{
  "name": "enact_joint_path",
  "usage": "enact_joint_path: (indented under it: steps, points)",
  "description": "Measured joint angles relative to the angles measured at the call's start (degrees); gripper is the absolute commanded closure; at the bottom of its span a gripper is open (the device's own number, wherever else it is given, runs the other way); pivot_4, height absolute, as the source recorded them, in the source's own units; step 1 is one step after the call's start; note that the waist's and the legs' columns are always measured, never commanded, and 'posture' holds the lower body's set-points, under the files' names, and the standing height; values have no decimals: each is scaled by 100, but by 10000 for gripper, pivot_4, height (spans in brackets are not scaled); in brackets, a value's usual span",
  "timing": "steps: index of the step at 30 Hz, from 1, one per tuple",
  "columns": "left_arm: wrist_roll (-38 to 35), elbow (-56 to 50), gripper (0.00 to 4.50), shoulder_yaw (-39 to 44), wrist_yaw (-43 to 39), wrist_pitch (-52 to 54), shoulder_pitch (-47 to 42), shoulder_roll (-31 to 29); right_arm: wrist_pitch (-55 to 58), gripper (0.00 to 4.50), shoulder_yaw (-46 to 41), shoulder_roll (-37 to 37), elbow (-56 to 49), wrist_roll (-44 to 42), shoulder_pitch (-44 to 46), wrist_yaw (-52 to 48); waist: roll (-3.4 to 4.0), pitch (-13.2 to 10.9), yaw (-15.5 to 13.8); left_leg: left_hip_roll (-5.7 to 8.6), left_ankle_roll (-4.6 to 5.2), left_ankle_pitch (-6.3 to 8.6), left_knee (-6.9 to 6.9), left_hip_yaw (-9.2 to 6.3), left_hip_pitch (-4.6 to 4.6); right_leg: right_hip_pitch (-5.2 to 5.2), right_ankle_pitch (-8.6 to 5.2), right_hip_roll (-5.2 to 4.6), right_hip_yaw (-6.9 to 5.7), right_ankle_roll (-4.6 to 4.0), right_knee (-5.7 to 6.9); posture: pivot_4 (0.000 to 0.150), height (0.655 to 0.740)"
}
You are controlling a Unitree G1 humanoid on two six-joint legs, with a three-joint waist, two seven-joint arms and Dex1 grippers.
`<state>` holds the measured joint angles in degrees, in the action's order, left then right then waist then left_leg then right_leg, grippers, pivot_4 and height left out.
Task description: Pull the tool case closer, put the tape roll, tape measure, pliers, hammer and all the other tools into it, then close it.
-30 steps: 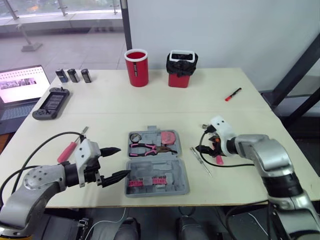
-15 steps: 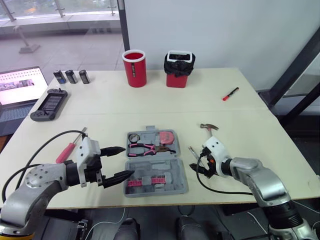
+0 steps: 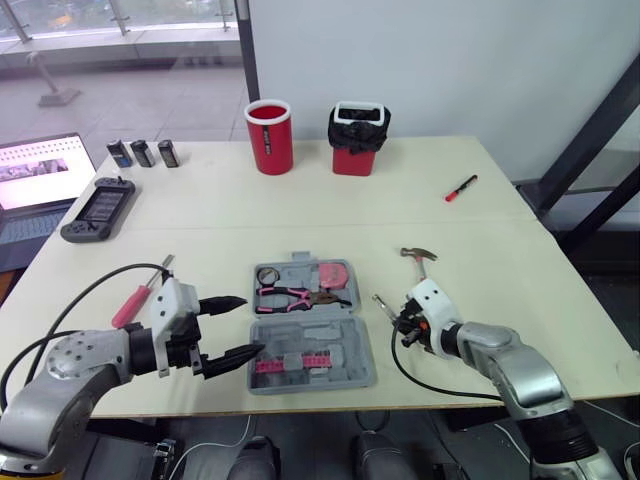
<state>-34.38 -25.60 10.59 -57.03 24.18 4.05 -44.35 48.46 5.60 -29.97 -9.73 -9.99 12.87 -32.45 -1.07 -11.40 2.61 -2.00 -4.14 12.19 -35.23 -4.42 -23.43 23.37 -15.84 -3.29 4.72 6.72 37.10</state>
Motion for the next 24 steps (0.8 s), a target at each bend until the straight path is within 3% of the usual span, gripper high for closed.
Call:
enact_joint_path:
  steps: [4, 9, 12, 17, 24]
  points:
    - [2, 45, 0, 184, -33, -49, 149, -15, 129, 44493, 178, -270, -11, 53, 343, -125, 3, -2, 15, 0, 0, 0, 0, 1, -1, 3, 0, 0, 1, -1, 0, 1500, 7400]
    - [8, 82, 0, 316, -46, -106, 362, -51, 76, 44493, 1502, -1575, -379, 932, 1808, -919, 9, -5, 12, -2, 0, 0, 4, 4, -2, 11, 1, -3, 0, -4, -1, 1500, 7400]
    - [12, 69, 0, 349, -27, -120, 486, -37, -248, 44493, 2134, -1844, -533, 1238, 2628, -1617, 8, -5, 16, -4, 0, 0, 15, 4, -2, 13, -3, -1, -2, -1, -5, 1500, 7400]
    - [-134, 30, 0, 659, 166, -134, 919, 324, -1120, 44493, 2773, -1692, -171, 1653, 3697, -2495, 3, -5, 9, -4, 0, 1, 13, 6, -8, 14, -4, -4, -3, 3, -10, 1500, 7400]
    - [-121, -275, 0, 958, 325, -250, 1649, 525, -953, 44493, 3401, -635, -190, 1989, 3861, -2817, 2, -4, 4, -3, -1, 1, 6, 4, -6, 11, -1, -5, -3, -2, -5, 1500, 7400]
